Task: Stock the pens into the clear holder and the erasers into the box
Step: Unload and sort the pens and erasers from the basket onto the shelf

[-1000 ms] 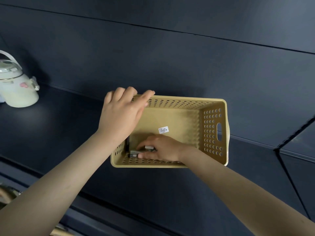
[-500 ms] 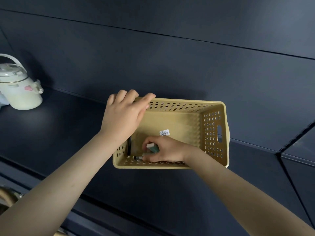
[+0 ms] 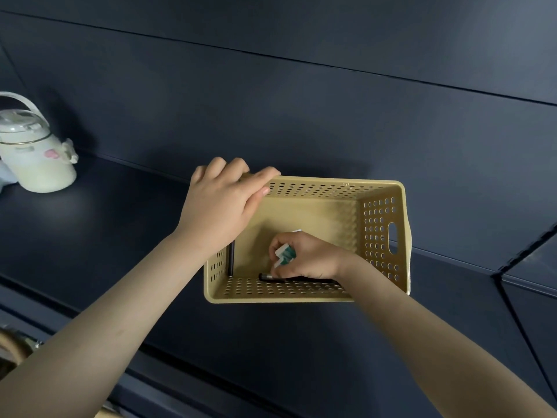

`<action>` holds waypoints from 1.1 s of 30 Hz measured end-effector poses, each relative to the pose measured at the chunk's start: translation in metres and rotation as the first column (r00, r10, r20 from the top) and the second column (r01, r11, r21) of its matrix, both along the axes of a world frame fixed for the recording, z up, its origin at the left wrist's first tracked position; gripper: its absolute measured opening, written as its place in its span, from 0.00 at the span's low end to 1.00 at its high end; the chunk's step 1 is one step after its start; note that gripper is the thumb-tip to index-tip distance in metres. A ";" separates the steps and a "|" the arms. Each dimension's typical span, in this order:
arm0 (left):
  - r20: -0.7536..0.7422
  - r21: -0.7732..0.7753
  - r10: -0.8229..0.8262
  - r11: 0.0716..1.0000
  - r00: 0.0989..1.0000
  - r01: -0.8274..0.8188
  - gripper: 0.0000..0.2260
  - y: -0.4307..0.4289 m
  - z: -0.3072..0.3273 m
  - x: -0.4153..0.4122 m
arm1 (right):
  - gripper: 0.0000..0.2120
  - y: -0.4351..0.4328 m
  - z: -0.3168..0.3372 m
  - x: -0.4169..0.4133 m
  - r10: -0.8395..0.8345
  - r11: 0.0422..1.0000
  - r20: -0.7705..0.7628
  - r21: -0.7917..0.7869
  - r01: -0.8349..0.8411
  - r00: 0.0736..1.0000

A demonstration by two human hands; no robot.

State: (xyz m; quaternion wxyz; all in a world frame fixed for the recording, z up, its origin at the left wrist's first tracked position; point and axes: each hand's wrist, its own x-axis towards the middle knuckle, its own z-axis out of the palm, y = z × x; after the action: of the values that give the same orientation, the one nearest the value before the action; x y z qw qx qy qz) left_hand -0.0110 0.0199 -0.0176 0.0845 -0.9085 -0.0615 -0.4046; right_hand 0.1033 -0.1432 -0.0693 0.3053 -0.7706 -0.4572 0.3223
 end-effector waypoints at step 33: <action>0.041 -0.053 0.018 0.998 0.999 -0.015 0.14 -0.002 -0.001 0.002 | 0.13 0.002 0.013 -0.006 -0.144 0.972 -0.099 0.174 0.159 0.985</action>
State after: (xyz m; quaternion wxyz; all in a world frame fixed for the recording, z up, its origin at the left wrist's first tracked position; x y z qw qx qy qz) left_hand -0.0090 0.0184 -0.0183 0.0626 -0.9012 -0.0814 -0.4210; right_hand 0.0973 -0.1414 -0.0565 0.4172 -0.7578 -0.4111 0.2877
